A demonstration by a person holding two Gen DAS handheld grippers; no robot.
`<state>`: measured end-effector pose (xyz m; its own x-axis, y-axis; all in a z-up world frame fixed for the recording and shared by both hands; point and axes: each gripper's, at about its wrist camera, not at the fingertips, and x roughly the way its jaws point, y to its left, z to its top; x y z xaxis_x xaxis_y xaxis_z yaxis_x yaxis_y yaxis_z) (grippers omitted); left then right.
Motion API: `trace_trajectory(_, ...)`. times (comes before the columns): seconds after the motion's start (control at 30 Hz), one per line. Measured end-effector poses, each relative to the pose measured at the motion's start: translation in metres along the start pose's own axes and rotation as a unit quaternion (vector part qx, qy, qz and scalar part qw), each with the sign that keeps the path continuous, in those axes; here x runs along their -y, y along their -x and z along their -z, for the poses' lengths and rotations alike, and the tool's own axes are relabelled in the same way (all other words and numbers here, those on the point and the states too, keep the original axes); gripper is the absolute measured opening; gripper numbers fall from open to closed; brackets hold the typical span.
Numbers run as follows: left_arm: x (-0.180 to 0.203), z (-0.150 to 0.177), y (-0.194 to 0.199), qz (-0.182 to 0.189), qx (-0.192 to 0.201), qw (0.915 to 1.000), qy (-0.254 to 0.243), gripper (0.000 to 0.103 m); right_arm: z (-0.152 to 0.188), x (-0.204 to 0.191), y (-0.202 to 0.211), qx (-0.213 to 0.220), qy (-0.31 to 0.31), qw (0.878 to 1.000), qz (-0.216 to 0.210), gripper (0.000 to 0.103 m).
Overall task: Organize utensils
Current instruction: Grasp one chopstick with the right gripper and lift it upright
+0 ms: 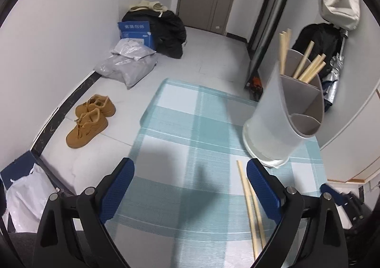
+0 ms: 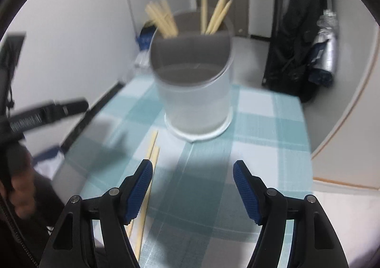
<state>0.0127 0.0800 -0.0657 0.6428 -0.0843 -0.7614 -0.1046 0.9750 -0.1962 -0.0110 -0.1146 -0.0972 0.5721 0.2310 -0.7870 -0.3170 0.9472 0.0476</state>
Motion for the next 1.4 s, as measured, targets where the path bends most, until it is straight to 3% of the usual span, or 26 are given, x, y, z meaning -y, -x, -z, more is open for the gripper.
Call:
trace_trajectory(0.3, -0.020, -0.005, -0.004, -0.039, -0.002, 0.9990, 0.021, 0.093, -0.007, -0.019, -0.050, -0.063, 0.026, 0.998, 0.006, 0.058)
trace_trajectory(0.37, -0.022, -0.003, -0.004, -0.037, -0.004, 0.9990, 0.023, 0.093, -0.008, -0.021, -0.060, -0.078, 0.023, 0.997, -0.001, 0.047)
trace_trajectory(0.7, -0.038, -0.009, -0.008, -0.029, -0.024, 0.9980, 0.050, 0.093, -0.013, -0.031, -0.076, -0.106, 0.027, 0.994, -0.009, 0.036)
trace_trajectory(0.9, -0.042, -0.009, -0.010, -0.019, -0.033, 0.9970, 0.067, 0.093, -0.016, -0.044, -0.079, -0.128, 0.050, 0.990, 0.021, 0.032)
trace_trajectory(1.0, -0.045, -0.009, -0.010, -0.019, -0.036, 0.9964, 0.074, 0.093, -0.015, -0.049, -0.078, -0.131, 0.061, 0.989, 0.018, 0.021)
trace_trajectory(1.07, -0.047, -0.009, -0.010, -0.017, -0.039, 0.9960, 0.079, 0.093, -0.016, -0.049, -0.077, -0.134, 0.061, 0.989, 0.012, 0.006)
trace_trajectory(1.4, -0.049, -0.010, -0.008, -0.011, -0.037, 0.9956, 0.085, 0.093, -0.007, -0.052, -0.065, -0.157, 0.120, 0.980, 0.000, 0.006)
